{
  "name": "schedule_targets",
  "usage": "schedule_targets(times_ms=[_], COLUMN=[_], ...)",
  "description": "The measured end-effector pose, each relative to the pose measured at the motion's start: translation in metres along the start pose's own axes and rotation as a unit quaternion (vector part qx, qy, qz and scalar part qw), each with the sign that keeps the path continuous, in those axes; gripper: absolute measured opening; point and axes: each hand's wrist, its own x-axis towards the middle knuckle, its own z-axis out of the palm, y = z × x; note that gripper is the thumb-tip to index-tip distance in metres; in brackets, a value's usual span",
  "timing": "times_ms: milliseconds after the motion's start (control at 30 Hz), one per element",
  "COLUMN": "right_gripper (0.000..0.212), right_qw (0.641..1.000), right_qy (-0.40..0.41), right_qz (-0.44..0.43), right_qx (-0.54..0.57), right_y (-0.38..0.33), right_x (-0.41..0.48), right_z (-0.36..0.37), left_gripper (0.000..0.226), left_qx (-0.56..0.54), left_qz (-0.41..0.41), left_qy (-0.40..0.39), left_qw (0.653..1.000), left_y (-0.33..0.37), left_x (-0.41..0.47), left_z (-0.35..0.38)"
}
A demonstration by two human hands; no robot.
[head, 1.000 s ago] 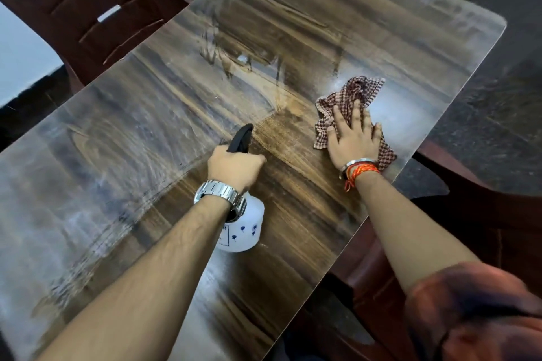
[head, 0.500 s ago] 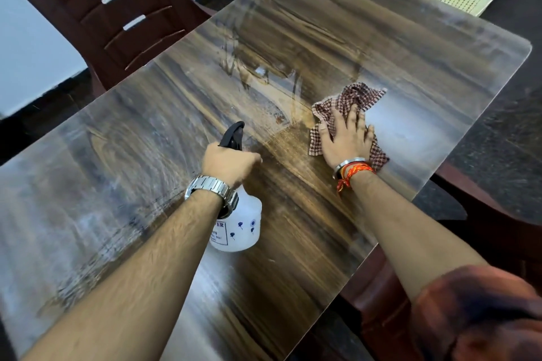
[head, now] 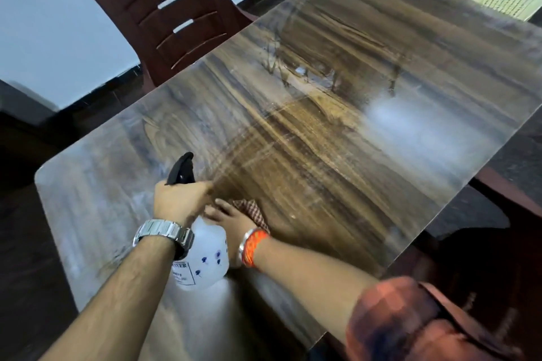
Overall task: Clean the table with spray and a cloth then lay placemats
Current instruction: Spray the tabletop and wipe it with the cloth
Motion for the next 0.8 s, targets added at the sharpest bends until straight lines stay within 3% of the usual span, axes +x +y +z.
schedule_targets(times_ms=[100, 200, 233, 333, 400, 433, 500, 667, 800], right_gripper=[0.056, 0.054, 0.055, 0.053, 0.053, 0.053, 0.054, 0.056, 0.049], right_qw=[0.994, 0.965, 0.936, 0.803, 0.735, 0.723, 0.750, 0.893, 0.942], right_qy=[0.076, 0.106, 0.107, 0.113, 0.110, 0.111, 0.106, 0.100, 0.086], right_qz=[0.013, 0.223, 0.321, 0.562, 0.632, 0.642, 0.620, 0.420, 0.303], right_qx=[0.075, 0.084, 0.097, 0.162, 0.221, 0.229, 0.203, 0.127, 0.115], right_y=[-0.002, 0.059, 0.084, 0.133, 0.127, 0.110, 0.059, -0.109, -0.231], right_x=[-0.029, -0.064, -0.083, -0.144, -0.159, -0.157, -0.135, -0.062, -0.017], right_z=[0.017, 0.016, 0.015, 0.012, 0.014, 0.016, 0.021, 0.037, 0.047], left_gripper=[0.015, 0.015, 0.014, 0.016, 0.017, 0.017, 0.016, 0.016, 0.024], left_qx=[0.001, -0.018, -0.023, -0.023, -0.026, -0.024, -0.024, 0.012, 0.039], left_qz=[0.006, 0.010, 0.008, 0.003, -0.003, -0.005, -0.011, -0.002, -0.001], left_qy=[0.001, -0.021, -0.031, -0.072, -0.078, -0.079, -0.081, -0.102, -0.127], left_qw=[1.000, 1.000, 0.999, 0.997, 0.997, 0.997, 0.996, 0.995, 0.991], left_y=[-0.019, -0.041, -0.049, -0.074, -0.094, -0.104, -0.125, -0.174, -0.215], left_x=[0.000, -0.003, -0.004, -0.010, -0.013, -0.015, -0.018, -0.015, -0.001], left_z=[-0.021, -0.038, -0.045, -0.068, -0.086, -0.097, -0.121, -0.184, -0.237])
